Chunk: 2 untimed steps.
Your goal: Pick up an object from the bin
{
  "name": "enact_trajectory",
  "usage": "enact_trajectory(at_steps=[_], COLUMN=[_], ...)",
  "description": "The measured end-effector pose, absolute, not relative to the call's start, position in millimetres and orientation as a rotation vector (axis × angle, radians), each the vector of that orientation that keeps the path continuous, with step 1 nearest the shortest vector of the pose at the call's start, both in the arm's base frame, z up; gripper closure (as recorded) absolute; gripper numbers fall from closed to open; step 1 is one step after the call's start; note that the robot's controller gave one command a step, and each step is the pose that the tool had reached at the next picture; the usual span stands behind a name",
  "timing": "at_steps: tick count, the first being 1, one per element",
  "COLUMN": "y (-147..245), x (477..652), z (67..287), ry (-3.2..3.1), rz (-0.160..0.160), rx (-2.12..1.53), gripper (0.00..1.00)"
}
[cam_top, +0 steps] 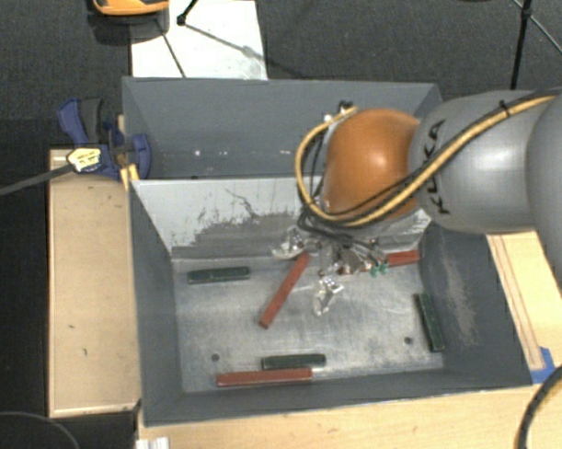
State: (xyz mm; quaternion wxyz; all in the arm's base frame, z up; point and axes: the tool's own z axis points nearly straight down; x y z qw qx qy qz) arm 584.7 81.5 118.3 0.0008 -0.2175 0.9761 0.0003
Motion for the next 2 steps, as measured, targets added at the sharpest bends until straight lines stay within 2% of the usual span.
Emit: enact_trajectory(at_steps=[1, 2], y=[89.4, 97.6], x=[590.4, 591.4], z=[118.4, 85.2], ry=[3.063, 2.934], rz=[0.001, 0.0], rx=[-0.679, -1.115], gripper=[0.0, 0.0])
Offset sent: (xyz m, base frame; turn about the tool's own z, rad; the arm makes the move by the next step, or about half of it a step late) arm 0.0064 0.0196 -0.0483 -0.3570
